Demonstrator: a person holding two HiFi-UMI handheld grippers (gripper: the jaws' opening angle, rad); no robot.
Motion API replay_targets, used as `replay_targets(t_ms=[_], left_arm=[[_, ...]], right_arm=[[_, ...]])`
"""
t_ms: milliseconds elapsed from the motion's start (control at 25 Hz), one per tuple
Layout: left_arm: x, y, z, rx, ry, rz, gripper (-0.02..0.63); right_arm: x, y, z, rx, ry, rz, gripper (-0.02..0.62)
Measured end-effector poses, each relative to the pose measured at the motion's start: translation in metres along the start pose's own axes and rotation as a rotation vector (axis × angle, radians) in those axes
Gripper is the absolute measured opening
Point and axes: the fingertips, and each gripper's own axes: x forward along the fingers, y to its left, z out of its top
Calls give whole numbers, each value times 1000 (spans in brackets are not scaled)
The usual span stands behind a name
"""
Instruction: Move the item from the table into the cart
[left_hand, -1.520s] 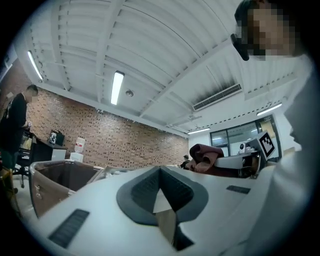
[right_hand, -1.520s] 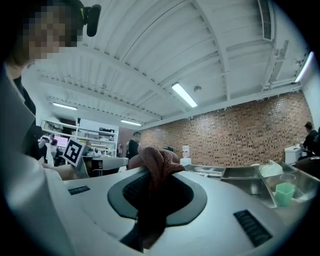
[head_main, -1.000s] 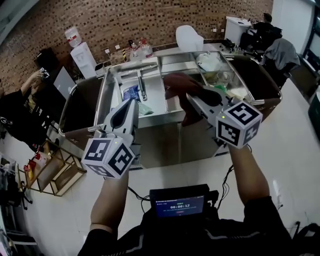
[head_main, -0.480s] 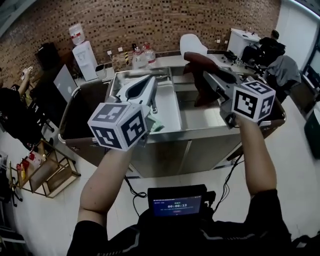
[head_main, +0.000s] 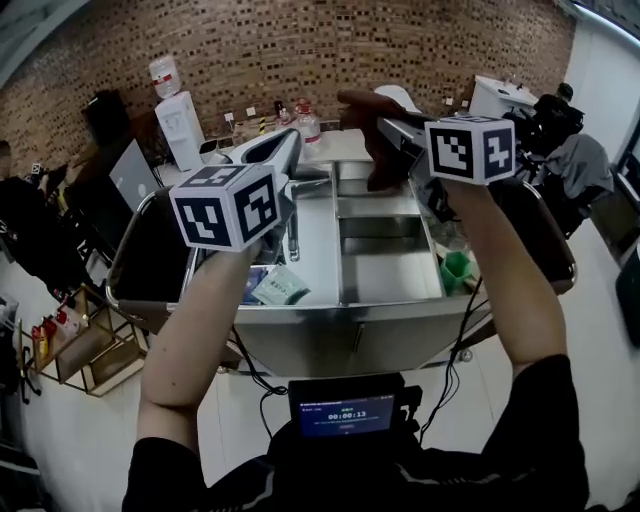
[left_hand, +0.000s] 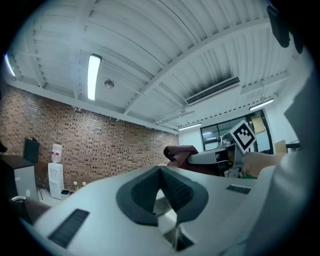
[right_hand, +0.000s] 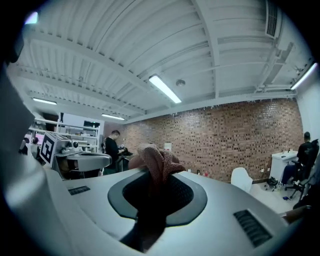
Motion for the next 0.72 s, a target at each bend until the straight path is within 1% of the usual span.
replay_targets(t_ms=[80,160,280,400,520,640,720], left_arm=[[35,6,-2,-3,14,20,2],[60,21,-12,-17,36,33,2],[89,52,-28,-23,67,32,2],[109,86,-35,-18,58,34,2],[139,117,-49,-19,99,39,2],[181,147,-70,-50,139,55,2],[209,165,-91,-70,178,66,2]], right_arm=[[20,-34,-2,11,30,-8,47],[47,-53,-10,29,63,-20,46],[92,-79,-28,87,101,-52,46],[137,-107,-44,123,144,-93,46],[175,-134,-68,134,217,-128,46],[209,-164,-99,137,303,-148,46],[231,-182,-125,138,369,-151,46]])
